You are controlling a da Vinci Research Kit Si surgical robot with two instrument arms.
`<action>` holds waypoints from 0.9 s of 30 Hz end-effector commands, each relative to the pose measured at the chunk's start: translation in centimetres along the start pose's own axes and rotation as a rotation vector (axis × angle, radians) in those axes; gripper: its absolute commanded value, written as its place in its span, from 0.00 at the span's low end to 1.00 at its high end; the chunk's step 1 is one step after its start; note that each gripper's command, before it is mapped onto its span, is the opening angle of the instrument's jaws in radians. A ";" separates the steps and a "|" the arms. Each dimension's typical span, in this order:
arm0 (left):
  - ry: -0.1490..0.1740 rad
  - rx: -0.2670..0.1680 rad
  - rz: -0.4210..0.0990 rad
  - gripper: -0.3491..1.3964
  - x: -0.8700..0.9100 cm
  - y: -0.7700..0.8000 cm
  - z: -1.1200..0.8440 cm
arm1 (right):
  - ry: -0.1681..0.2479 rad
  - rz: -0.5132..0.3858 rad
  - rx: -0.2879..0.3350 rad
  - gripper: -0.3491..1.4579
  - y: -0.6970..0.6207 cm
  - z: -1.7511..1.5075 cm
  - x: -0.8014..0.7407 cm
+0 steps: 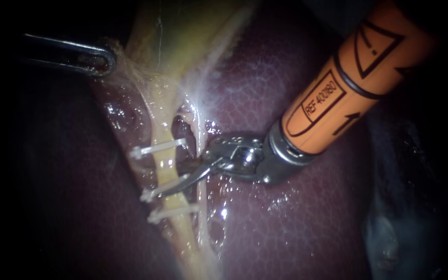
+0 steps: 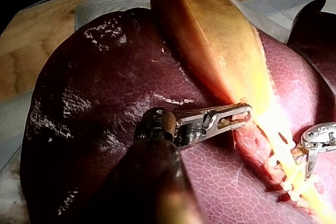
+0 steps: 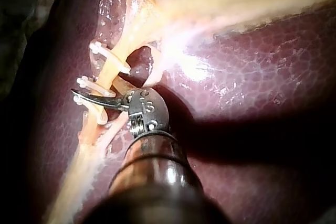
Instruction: Go to the cutting position left tube
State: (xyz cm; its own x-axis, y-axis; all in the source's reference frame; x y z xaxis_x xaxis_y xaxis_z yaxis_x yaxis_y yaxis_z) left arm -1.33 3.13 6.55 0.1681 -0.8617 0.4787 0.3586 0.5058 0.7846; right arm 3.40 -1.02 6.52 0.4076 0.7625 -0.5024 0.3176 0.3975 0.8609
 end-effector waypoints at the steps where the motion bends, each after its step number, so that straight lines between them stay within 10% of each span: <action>1: 0.000 -0.001 0.000 0.00 0.00 0.00 0.00 | 0.002 -0.001 0.000 0.85 0.01 0.03 0.01; 27: 0.002 0.004 -0.001 0.00 0.00 -0.01 0.01 | 0.007 0.096 0.019 0.82 0.04 0.09 0.08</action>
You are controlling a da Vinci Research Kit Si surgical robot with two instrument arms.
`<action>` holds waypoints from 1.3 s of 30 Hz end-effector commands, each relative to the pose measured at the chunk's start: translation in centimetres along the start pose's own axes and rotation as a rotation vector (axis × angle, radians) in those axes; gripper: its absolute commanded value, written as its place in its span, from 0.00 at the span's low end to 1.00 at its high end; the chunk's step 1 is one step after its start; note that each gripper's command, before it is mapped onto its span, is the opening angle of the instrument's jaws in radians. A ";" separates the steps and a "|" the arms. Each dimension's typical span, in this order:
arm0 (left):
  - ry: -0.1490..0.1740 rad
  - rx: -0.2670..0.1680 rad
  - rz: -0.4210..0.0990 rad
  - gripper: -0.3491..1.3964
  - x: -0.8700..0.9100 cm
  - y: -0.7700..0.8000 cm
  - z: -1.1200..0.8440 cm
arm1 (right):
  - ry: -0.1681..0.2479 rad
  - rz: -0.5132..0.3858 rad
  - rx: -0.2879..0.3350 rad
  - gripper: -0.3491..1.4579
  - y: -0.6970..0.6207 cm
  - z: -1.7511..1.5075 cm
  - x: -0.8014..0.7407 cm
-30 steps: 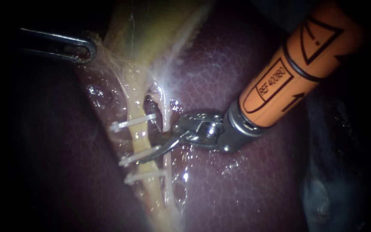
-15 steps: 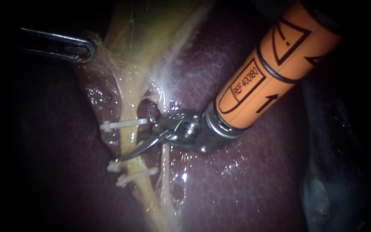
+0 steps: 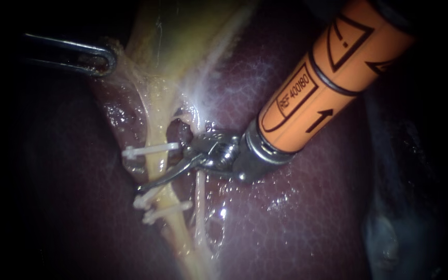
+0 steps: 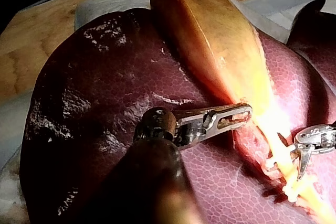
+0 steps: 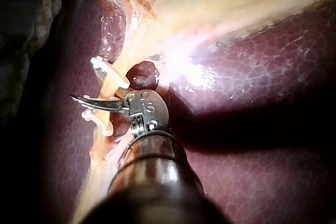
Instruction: Go to the cutting position left tube
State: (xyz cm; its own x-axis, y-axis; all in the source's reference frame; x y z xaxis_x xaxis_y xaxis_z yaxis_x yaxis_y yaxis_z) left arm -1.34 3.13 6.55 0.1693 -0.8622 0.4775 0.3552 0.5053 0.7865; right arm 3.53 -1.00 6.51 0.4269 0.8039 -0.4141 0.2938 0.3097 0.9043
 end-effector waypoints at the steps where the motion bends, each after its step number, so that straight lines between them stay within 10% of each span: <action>1: 0.000 0.001 0.000 0.00 0.00 0.00 0.00 | -0.015 -0.001 -0.008 0.82 -0.01 -0.02 0.01; 11: 0.000 0.000 0.000 0.00 0.00 0.00 0.01 | -0.034 0.002 -0.030 0.82 0.00 -0.03 0.05; 20: 0.000 0.000 0.001 0.00 0.00 0.00 0.01 | 0.038 -0.005 0.029 0.82 0.05 0.13 0.01; 28: 0.000 0.000 0.000 0.00 0.00 -0.01 0.00 | 0.043 -0.162 0.030 0.86 0.11 0.34 -0.04; 39: 0.000 0.000 0.000 0.00 0.00 -0.01 0.00 | 0.097 -0.274 0.030 0.84 -0.29 0.24 0.29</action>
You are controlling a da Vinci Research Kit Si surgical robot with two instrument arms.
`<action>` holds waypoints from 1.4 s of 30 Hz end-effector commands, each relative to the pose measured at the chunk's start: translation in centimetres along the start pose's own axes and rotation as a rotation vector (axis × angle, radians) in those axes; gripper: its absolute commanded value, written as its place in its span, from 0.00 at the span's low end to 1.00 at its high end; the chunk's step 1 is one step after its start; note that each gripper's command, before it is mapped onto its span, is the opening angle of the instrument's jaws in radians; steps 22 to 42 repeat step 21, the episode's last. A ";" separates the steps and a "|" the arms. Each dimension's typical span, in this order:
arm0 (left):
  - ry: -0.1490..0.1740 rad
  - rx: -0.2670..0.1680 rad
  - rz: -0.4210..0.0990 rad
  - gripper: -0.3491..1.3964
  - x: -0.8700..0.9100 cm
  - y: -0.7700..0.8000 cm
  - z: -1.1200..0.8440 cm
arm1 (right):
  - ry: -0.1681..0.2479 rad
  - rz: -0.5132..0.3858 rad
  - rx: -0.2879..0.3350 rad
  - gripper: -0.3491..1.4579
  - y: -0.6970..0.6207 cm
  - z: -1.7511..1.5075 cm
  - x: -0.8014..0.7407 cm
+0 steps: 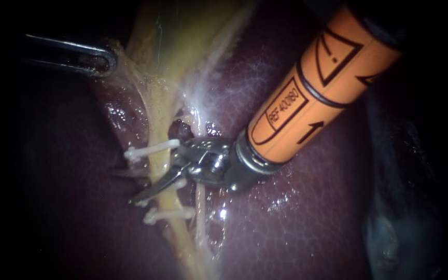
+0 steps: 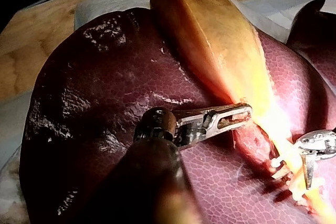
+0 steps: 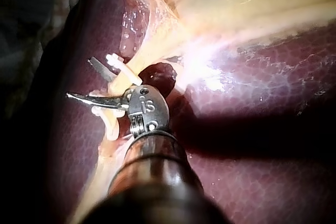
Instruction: Go to the cutting position left tube
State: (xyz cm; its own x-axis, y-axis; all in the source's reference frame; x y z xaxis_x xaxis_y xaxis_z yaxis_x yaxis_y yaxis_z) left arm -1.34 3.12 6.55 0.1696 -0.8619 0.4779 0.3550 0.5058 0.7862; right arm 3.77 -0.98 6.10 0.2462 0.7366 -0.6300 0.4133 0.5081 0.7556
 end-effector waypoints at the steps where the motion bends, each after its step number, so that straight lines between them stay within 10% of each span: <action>1: 0.000 0.000 0.000 0.00 0.00 0.00 0.00 | 0.004 -0.003 -0.002 0.84 -0.04 0.00 0.05; 42: 0.000 0.000 0.000 0.00 0.00 0.00 0.00 | 0.017 -0.016 0.002 0.84 -0.15 0.00 0.18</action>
